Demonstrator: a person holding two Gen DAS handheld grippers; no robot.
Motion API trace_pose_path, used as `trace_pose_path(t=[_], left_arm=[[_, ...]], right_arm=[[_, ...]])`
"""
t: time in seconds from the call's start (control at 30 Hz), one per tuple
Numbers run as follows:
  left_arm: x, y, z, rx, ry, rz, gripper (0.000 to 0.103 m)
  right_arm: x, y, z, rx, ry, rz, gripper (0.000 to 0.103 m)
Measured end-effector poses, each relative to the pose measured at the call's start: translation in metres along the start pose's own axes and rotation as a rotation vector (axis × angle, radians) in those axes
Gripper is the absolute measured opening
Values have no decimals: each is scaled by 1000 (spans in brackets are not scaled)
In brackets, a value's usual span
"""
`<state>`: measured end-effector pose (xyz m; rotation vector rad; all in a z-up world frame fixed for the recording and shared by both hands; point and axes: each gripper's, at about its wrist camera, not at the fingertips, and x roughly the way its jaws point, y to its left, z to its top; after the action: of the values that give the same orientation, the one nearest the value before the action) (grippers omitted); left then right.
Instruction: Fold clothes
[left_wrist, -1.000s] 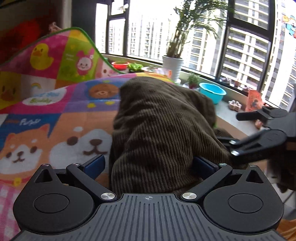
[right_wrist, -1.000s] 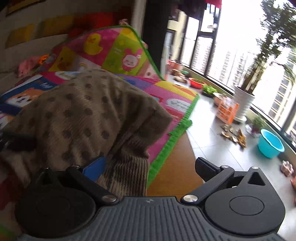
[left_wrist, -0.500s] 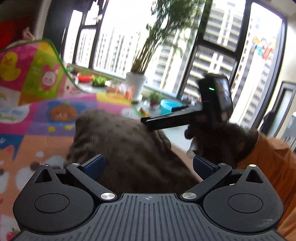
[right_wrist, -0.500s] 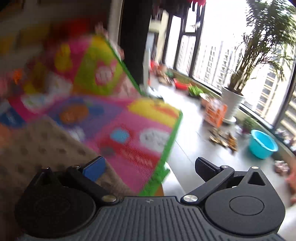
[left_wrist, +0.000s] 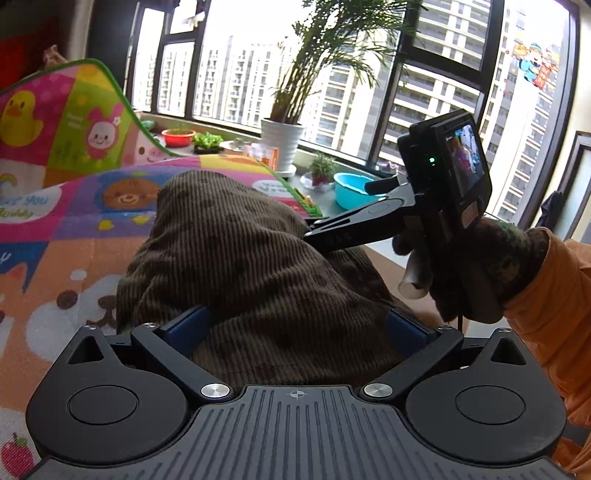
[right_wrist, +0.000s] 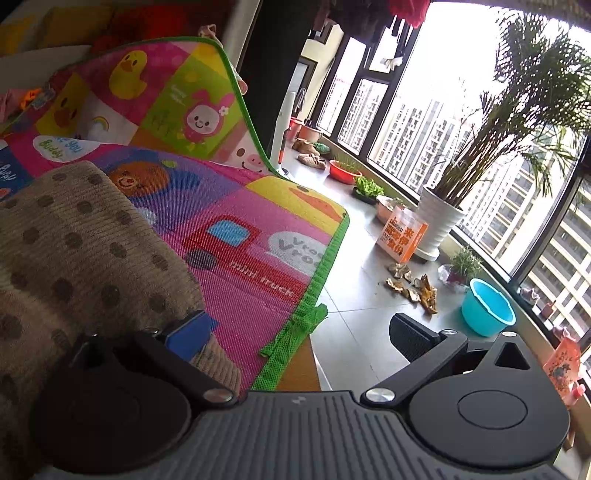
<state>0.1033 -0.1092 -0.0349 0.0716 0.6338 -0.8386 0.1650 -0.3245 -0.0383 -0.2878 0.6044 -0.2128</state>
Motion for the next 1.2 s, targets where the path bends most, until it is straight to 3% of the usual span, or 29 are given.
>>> trace_pose_path(t=[0.13, 0.2, 0.3, 0.4, 0.5, 0.73, 1.0, 1.2], left_arm=[[1, 1, 0, -9, 3, 9, 103], [2, 0, 0, -7, 4, 15, 103], [1, -1, -1, -7, 3, 18, 103], [1, 0, -1, -14, 4, 3, 103], [1, 1, -2, -13, 5, 4, 103], [1, 2, -3, -19, 1, -1, 103], [0, 3, -3, -21, -1, -2, 103], [0, 3, -4, -16, -1, -1, 103]], right_arm=[[-31, -8, 6, 40, -94, 27, 103], [-51, -14, 8, 84, -157, 124, 103], [-56, -8, 3, 80, -132, 250, 103], [-39, 19, -15, -36, -44, 218, 103], [-43, 26, -25, -62, -73, 182, 103], [-42, 12, -29, 47, -12, 252, 103], [-53, -13, -5, 125, -71, 375, 103], [-27, -11, 33, 177, -73, 357, 103]])
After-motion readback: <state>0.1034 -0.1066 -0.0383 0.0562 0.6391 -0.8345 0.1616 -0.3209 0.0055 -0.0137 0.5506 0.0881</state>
